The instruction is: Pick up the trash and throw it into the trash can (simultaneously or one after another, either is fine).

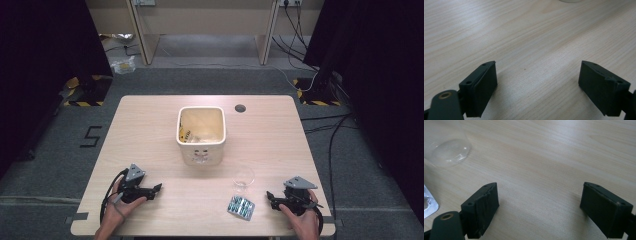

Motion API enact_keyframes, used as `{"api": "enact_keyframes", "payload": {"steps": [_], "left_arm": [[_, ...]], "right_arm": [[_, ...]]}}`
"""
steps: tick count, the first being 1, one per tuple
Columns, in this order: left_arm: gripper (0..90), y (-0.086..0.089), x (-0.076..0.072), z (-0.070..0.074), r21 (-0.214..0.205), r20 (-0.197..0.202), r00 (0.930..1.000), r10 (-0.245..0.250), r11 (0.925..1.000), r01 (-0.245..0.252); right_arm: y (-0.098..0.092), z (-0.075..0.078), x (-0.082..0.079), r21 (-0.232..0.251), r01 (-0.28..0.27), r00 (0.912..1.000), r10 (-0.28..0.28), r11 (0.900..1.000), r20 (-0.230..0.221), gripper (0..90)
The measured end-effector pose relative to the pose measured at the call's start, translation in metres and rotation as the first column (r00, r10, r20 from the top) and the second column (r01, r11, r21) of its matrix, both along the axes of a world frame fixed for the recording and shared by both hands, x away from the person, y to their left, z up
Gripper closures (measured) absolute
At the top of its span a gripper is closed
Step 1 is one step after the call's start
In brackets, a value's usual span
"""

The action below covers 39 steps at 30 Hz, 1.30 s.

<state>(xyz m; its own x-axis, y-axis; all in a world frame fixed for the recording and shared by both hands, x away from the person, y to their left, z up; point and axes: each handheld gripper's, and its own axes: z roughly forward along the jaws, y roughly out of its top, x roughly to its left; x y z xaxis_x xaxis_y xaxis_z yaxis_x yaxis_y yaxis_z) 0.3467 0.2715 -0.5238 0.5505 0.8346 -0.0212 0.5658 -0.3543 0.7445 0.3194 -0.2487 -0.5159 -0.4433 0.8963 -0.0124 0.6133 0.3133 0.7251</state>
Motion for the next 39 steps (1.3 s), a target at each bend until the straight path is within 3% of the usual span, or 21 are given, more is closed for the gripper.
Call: {"api": "enact_keyframes", "payload": {"steps": [17, 26, 39], "left_arm": [[14.1, 0.0, 0.0, 0.0, 0.0, 0.0, 1.0, 0.0, 1.0, 0.0], [14.2, 0.0, 0.0, 0.0, -0.001, 0.0, 1.0, 0.0, 1.0, 0.0], [14.1, 0.0, 0.0, 0.0, 0.0, 0.0, 1.0, 0.0, 1.0, 0.0]], "right_arm": [[0.005, 0.019, -0.001, 0.01, -0.001, 0.9979, 0.0, 1.0, 0.065, 16.1], [0.018, 0.047, 0.002, 0.028, -0.05, 0.992, 0.046, 0.9984, 0.117, 17.0], [0.031, 0.079, 0.014, 0.058, -0.091, 0.986, 0.082, 0.9941, 0.145, 19.4]]}}
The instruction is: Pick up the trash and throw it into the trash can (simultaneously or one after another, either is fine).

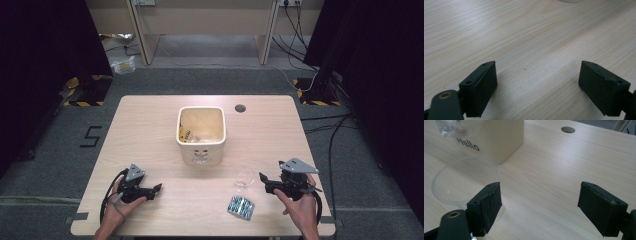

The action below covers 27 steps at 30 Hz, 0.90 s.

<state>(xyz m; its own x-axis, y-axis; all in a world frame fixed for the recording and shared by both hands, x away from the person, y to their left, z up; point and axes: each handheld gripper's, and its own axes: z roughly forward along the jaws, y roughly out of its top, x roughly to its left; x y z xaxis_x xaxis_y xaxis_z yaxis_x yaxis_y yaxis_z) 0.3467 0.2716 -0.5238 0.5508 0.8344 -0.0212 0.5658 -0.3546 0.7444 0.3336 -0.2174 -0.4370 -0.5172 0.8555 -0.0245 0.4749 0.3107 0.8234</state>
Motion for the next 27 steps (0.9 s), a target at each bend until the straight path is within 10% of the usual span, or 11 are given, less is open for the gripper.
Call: {"api": "enact_keyframes", "payload": {"steps": [27], "left_arm": [[14.1, 0.0, 0.0, 0.0, 0.0, 0.0, 1.0, 0.0, 1.0, 0.0]], "right_arm": [[0.045, 0.001, 0.027, -0.002, -0.147, 0.9873, 0.147, 0.9891, -0.061, 43.2]]}}
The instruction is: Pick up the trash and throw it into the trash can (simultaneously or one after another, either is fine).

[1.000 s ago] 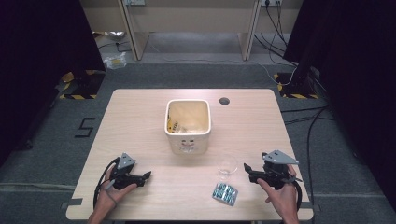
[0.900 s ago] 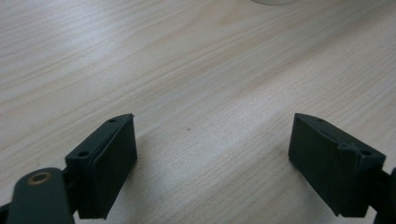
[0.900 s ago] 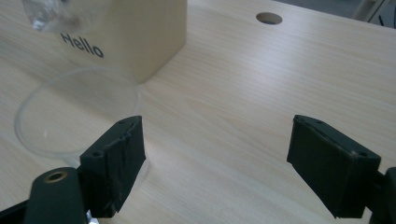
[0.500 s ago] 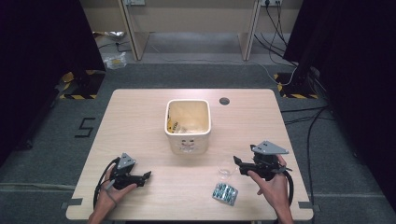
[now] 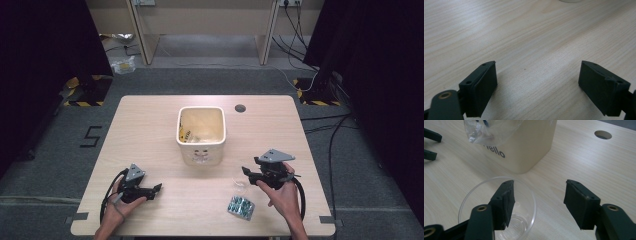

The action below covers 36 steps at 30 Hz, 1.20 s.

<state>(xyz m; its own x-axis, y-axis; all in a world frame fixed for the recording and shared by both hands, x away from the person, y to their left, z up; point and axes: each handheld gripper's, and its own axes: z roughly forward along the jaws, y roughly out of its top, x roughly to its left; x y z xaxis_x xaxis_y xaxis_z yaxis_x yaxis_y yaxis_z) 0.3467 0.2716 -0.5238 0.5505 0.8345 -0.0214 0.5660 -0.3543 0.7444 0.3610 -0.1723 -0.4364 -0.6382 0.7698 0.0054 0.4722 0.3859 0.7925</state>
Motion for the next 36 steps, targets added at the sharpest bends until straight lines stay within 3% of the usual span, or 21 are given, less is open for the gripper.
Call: {"api": "enact_keyframes", "payload": {"steps": [8, 18, 23, 36], "left_arm": [[14.1, 0.0, 0.0, 0.0, 0.0, 0.0, 1.0, 0.0, 1.0, 0.0], [14.1, 0.0, 0.0, 0.0, 0.0, 0.0, 1.0, 0.0, 1.0, 0.0], [14.1, 0.0, 0.0, 0.0, 0.0, 0.0, 1.0, 0.0, 1.0, 0.0], [14.1, 0.0, 0.0, 0.0, 0.0, 0.0, 1.0, 0.0, 1.0, 0.0]], "right_arm": [[0.007, -0.008, 0.002, -0.021, -0.037, 0.9986, 0.036, 0.9991, -0.039, 54.8], [0.005, -0.012, 0.001, -0.029, -0.063, 0.9965, 0.061, 0.9976, -0.056, 79.4], [0.006, -0.009, -0.001, -0.009, -0.083, 0.9956, 0.083, 0.9965, -0.043, 81.8], [0.002, 0.017, 0.0, 0.042, -0.098, 0.9949, 0.096, 0.9943, 0.03, 82.8]]}}
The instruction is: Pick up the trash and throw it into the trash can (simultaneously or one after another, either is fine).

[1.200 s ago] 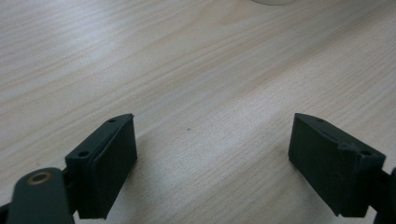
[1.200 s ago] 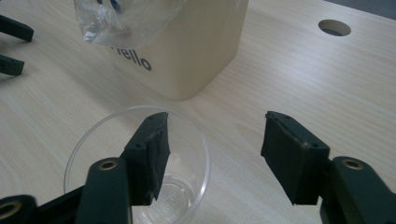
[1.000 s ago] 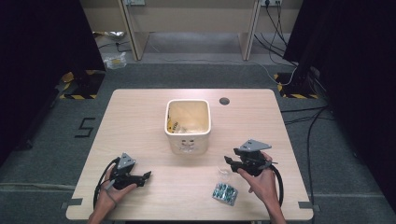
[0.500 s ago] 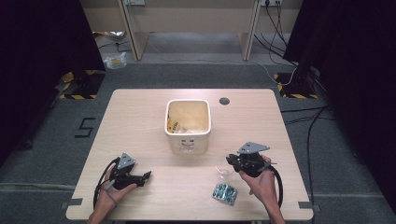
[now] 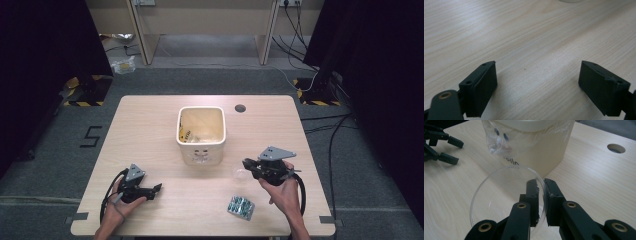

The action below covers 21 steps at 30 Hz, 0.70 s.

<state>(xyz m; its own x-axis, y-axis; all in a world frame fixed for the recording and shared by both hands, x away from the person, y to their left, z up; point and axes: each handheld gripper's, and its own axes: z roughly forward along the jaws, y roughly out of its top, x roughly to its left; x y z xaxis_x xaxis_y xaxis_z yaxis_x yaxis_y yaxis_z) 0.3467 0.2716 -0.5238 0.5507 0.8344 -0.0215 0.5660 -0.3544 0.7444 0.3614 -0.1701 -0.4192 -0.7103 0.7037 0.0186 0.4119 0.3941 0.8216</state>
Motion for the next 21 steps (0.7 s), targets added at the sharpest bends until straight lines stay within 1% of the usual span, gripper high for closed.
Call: {"api": "enact_keyframes", "payload": {"steps": [5, 6, 10, 21], "left_arm": [[14.1, 0.0, 0.0, 0.0, 0.0, 0.0, 1.0, 0.0, 1.0, 0.0], [14.1, 0.0, 0.0, 0.0, 0.0, 0.0, 1.0, 0.0, 1.0, 0.0], [14.1, 0.0, 0.0, 0.0, 0.0, 0.0, 1.0, 0.0, 1.0, 0.0], [14.1, 0.0, 0.0, 0.0, 0.0, 0.0, 1.0, 0.0, 1.0, 0.0]], "right_arm": [[0.001, 0.005, 0.001, 0.01, -0.004, 0.9999, 0.004, 0.9999, 0.016, 82.9], [0.002, 0.008, 0.001, 0.007, -0.003, 0.9998, 0.003, 1.0, 0.02, 82.9], [0.002, 0.014, 0.002, 0.017, -0.007, 0.9994, 0.006, 0.9998, 0.035, 82.9], [-0.002, 0.033, 0.002, 0.033, 0.011, 0.9969, -0.013, 0.9994, 0.078, 82.9]]}}
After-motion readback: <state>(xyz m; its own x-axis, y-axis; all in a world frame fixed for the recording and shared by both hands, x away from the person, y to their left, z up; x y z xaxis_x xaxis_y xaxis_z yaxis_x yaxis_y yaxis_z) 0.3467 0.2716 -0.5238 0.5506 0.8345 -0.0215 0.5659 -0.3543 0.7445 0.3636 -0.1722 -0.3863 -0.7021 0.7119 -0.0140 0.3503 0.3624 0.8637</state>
